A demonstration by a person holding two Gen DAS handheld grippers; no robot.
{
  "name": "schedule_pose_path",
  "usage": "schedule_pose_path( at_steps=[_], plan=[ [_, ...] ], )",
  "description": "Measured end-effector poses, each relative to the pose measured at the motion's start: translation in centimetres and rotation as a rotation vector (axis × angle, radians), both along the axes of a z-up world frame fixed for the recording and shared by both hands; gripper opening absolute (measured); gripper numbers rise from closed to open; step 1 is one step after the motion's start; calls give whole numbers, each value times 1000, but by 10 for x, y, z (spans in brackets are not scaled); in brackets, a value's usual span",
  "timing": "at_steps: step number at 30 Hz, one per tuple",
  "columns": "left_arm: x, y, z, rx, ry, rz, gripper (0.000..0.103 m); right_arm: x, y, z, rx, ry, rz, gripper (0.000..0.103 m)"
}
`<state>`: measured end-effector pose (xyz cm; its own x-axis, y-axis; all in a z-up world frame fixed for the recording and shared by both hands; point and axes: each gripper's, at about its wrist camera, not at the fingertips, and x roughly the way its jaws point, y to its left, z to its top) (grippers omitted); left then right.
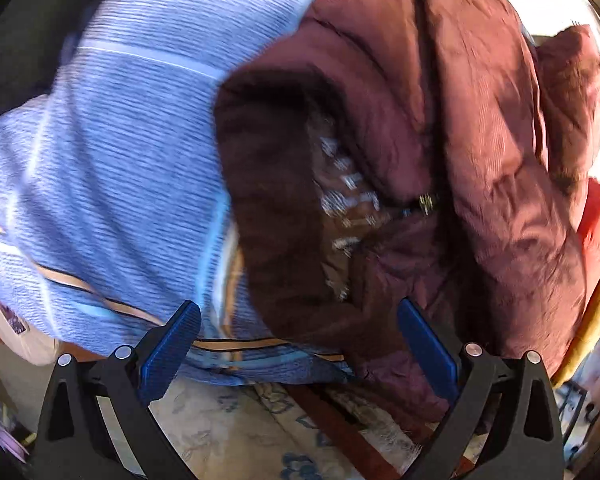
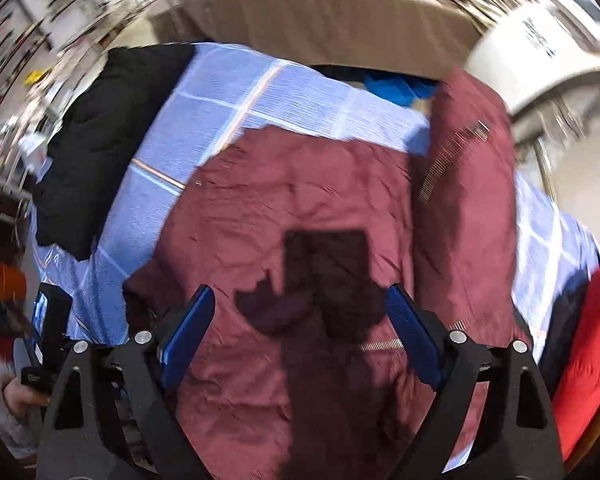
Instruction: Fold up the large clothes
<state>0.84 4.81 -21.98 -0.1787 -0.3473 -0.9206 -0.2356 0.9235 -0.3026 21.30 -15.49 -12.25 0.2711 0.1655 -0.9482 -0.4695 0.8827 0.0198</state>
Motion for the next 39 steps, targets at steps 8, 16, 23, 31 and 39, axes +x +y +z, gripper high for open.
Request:
schedule_pose_path(
  at_steps=[8,16,23,31,39],
  plan=[
    [-13,-16,-23,-15,28,-1,94,130,54,-92,-93,64,-98,86],
    [-1,-25,-35,2,3,0,86,154,61,-176,-179,171,-56,86],
    [17,-14,-25,-13,-38,-3,51,117,11,-126,-1,134,-71,17],
    [63,-2,46,-28,-242,-72,41,59,-88,-7,273,31,-258,16],
    [129,70,203,-26,-598,-45,9,-57,-177,155,556,-195,-368,15]
  ],
)
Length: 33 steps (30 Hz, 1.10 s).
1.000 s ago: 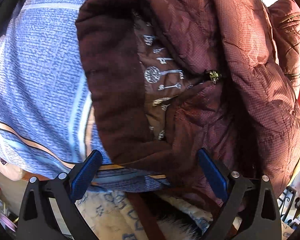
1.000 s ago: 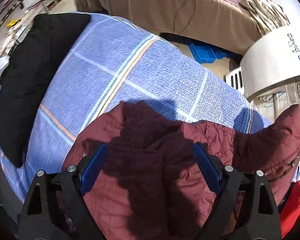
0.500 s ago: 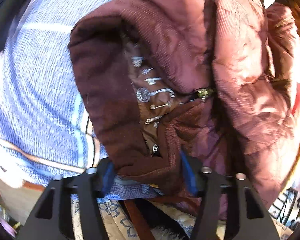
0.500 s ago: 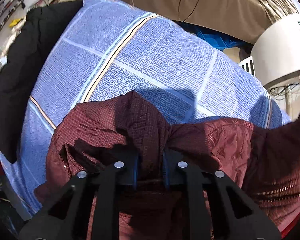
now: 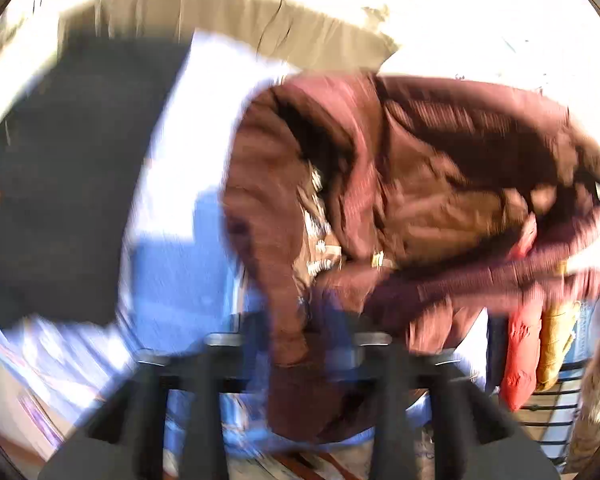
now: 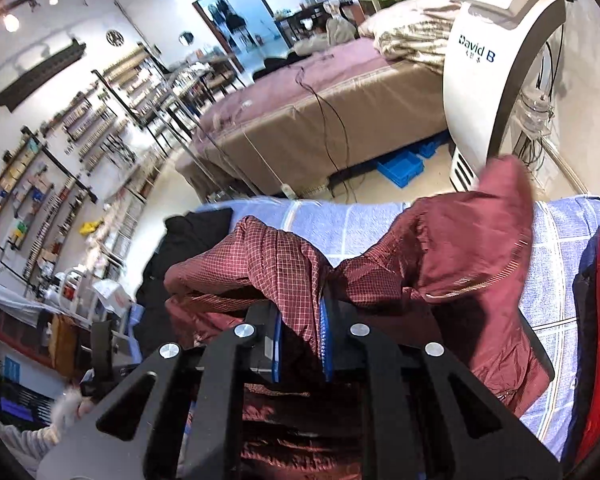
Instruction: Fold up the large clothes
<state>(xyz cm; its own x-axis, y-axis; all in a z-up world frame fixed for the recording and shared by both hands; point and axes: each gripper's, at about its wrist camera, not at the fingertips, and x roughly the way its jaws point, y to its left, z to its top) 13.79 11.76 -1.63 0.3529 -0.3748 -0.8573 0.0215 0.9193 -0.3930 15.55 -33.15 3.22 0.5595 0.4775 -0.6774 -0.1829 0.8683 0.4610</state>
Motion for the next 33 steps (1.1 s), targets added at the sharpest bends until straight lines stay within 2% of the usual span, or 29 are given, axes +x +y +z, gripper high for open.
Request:
schedule_pose_path(
  at_steps=[1,3,5,7,8,9,10,11,12,14,15,17,19,23,25,26,28,30,32,33],
  plan=[
    [-1,10,24,-20,-35,-1,9,-18,-6,24,40,-52,-2,15],
    [6,30,78,-60,-164,-4,9,-52,-15,69,106,-165,2,15],
    [11,37,117,-33,-265,-27,9,-81,-25,102,108,-249,-51,15],
    [15,39,146,-26,-346,-71,11,-108,-47,124,221,-279,-79,15],
    [14,41,151,-11,-372,-73,32,-122,-55,130,273,-296,-84,15],
    [13,43,153,20,-404,-72,83,-134,-61,135,303,-305,-93,15],
    [13,42,151,50,-429,-69,100,-144,-64,139,316,-308,-104,15],
    [15,41,143,80,-457,-63,97,-153,-66,141,308,-314,-123,15],
    [19,38,128,92,-441,-66,97,-160,-69,142,276,-323,-158,15],
    [28,33,96,65,-347,-88,98,-164,-83,131,264,-302,-256,15],
    [29,30,76,9,-303,-105,98,-163,-97,123,269,-285,-314,15],
    [33,9,39,-35,-228,-98,97,-162,-124,103,293,-248,-416,15],
    [35,2,14,3,-190,-91,97,-154,-155,76,309,-210,-526,15],
    [25,-23,-25,154,-187,-179,97,-171,-225,41,410,-146,-722,15],
    [16,-56,-51,327,-223,-271,97,-175,-242,34,378,-126,-765,15],
    [2,-69,-61,414,-257,-348,97,-174,-247,30,374,-112,-779,15],
    [-22,-99,-79,603,-359,-568,97,-163,-253,21,370,-90,-792,15],
    [-62,-129,-102,817,-541,-800,97,-159,-258,15,362,-69,-805,15],
    [-100,-144,-127,972,-711,-974,97,-159,-260,8,355,-53,-806,15],
    [-107,-149,-135,1001,-745,-1029,97,-157,-261,4,356,-41,-811,15]
  ],
)
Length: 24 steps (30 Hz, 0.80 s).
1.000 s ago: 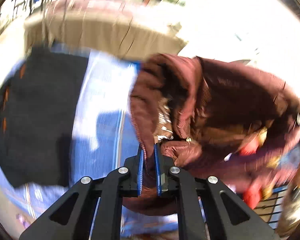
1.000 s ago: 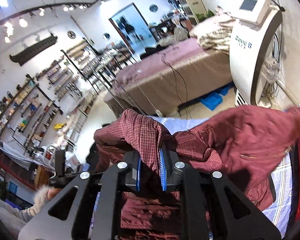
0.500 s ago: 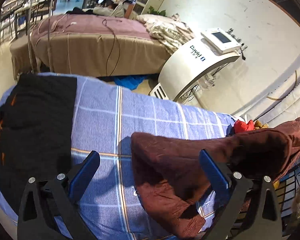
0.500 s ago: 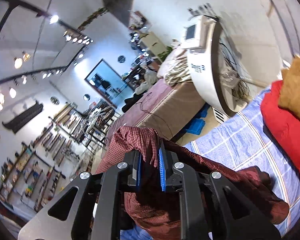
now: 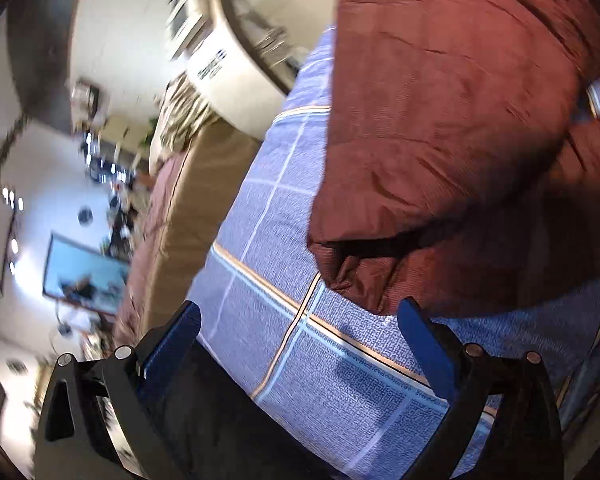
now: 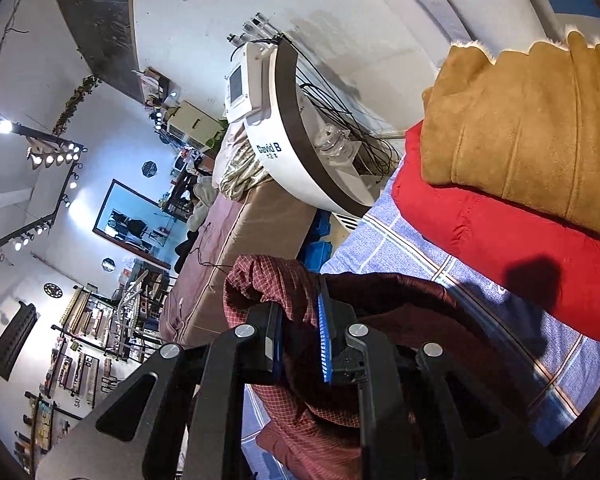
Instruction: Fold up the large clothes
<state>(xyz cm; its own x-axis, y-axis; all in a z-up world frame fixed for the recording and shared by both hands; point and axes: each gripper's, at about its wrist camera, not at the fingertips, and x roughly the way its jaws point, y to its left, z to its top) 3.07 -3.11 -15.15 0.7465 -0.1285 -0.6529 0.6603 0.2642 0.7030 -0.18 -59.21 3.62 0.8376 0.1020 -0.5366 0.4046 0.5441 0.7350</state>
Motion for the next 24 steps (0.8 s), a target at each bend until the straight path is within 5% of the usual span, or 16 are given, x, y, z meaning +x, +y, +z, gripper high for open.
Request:
schedule_pose_path(
  at_steps=[6,10,13,15,18,24],
  plan=[
    [-39,-62,-55,110,-104,-282,97,-1,-3,-18,35,39,-15,15],
    [-41,-108,-94,179,-121,-388,97,0,-4,-16,36,44,-14,15],
    [-30,-130,-105,216,-77,-394,84,-1,-1,-15,37,46,-13,15],
    [-10,-141,-84,130,53,-286,58,-3,3,-12,11,50,2,15],
    [17,-137,-29,-57,140,-134,33,-8,11,-8,-32,57,39,15],
    [83,-80,78,-404,330,133,16,-33,30,8,-57,3,151,15]
  ],
)
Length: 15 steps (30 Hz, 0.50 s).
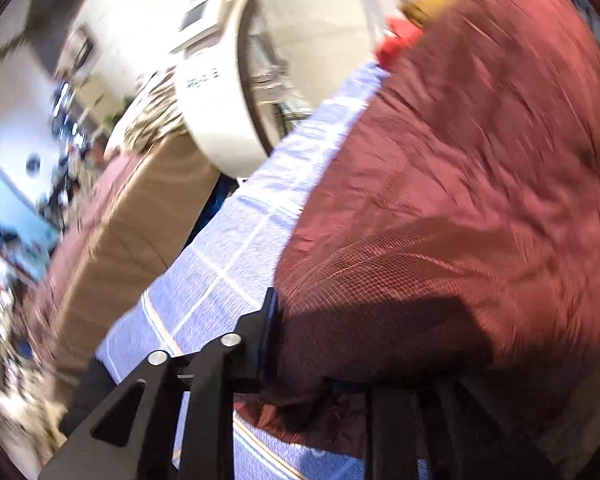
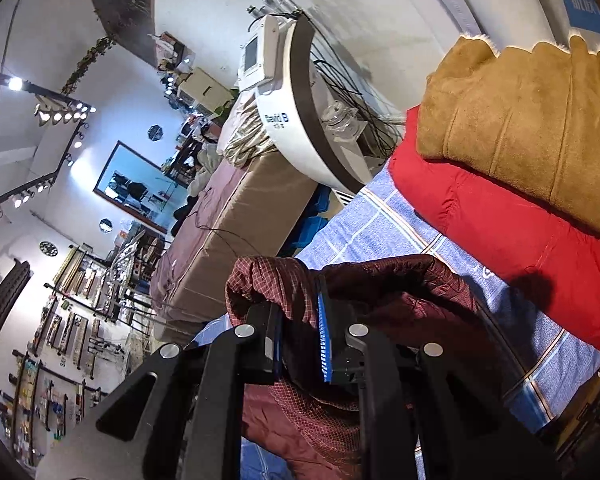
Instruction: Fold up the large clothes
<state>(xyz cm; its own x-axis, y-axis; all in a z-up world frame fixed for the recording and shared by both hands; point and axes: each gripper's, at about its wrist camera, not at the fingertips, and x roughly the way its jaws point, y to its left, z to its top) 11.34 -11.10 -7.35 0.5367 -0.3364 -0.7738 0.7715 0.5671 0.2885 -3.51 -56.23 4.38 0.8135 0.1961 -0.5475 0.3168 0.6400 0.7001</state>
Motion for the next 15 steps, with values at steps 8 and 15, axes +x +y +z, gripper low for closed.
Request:
schedule_pose_path(
  at_steps=[8,15],
  plan=[
    [-1,115,137,-371,246,56,10,-87,43,91,-4,-253,164,15],
    [-74,183,259,-510,166,-115,10,-167,90,174,-34,-573,323,15]
  ],
)
